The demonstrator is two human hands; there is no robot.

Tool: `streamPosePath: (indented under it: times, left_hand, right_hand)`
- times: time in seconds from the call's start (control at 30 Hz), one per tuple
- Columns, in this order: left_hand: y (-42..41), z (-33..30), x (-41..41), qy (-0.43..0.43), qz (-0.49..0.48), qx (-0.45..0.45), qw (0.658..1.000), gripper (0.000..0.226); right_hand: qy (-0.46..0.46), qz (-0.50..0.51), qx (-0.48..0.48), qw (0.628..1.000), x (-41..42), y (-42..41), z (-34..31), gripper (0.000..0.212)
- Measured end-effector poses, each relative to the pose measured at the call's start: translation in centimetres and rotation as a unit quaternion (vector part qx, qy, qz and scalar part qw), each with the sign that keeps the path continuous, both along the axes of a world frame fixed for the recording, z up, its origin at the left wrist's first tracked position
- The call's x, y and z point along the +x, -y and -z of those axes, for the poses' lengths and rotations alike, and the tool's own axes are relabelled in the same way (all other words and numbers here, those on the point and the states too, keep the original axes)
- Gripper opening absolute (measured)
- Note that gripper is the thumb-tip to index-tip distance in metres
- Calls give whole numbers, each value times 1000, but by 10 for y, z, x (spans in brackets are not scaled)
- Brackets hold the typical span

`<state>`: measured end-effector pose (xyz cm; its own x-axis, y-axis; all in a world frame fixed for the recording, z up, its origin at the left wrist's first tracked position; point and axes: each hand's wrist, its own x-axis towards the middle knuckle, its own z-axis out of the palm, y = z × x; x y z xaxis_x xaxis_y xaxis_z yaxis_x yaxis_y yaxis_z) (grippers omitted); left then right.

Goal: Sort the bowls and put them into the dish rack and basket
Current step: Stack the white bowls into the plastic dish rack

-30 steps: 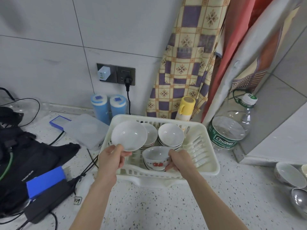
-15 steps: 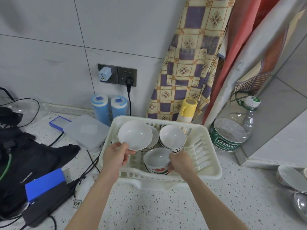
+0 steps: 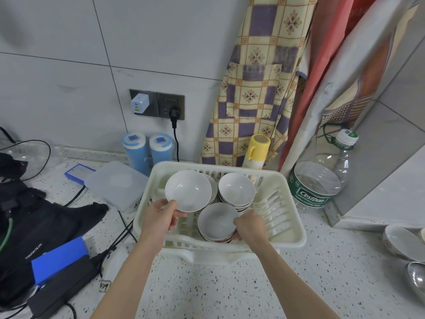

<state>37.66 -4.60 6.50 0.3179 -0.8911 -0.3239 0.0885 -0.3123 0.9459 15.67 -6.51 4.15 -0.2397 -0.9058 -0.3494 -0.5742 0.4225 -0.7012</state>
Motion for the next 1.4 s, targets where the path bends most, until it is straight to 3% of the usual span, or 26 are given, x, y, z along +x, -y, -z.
streamPosePath:
  times: [0.17,0.33,0.43,0.6,0.73,1.0,1.23,1.33,1.4]
  left_hand:
    - [0,0,1,12,24,8,1000,18]
    - [0,-1,0,25,44,25,998,18]
    - [-1,-2,-2,27,44,25,998,17]
    - [-1,-2,-1,32,58,23,998,17]
    - [0,-1,0,35,56,26,997,16]
    - [1,-2,3,47,83,47,994,17]
    - [3,-6,2,83,144,71,984,16]
    - [3,-4,0,96,159,77,980,17]
    - [4,-4,-1,100,167,85,977,17]
  right_hand:
    - [14,-29,9,999,-4,-1,0,24]
    - [58,-55,14,997,-6,-3,-5,58]
    - [78,-60,15,995,-7,-4,-6,50]
    - [90,-45,36,994,-8,-2,-9,13]
    - [94,-51,37,994,-8,-1,-6,19]
    - [50,-61,42,996,-8,-2,3,53]
    - [-15,-95,6,995,-8,-4,9,47]
    - [-34,-54,-88,994,-9,-9,6,28]
    - [11,-41,-137,990,-11,-13,4,19]
